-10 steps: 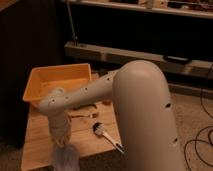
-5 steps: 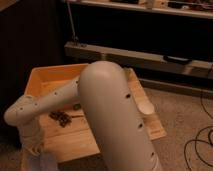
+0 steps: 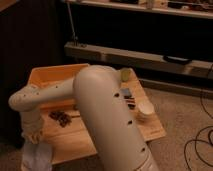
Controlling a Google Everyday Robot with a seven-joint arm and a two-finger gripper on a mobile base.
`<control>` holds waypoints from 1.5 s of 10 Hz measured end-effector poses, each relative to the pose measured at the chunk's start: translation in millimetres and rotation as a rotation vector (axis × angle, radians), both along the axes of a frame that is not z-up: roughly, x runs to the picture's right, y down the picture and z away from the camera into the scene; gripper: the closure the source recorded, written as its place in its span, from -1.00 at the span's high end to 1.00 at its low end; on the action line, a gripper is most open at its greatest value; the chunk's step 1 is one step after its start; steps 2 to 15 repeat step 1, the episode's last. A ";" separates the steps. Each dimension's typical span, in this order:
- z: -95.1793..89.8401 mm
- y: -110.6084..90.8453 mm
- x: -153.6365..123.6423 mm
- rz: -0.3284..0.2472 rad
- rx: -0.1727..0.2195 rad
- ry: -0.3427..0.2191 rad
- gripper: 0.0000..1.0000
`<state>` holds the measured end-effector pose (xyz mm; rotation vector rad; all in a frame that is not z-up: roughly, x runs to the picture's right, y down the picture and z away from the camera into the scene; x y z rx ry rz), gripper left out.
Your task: Wipe table surface with towel
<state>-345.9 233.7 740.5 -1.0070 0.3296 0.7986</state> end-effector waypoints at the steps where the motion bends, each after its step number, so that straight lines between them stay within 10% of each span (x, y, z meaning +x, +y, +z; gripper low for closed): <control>1: 13.1 -12.6 8.5 0.012 -0.001 0.007 -1.00; 15: 13.1 -12.6 8.5 0.012 -0.001 0.007 -1.00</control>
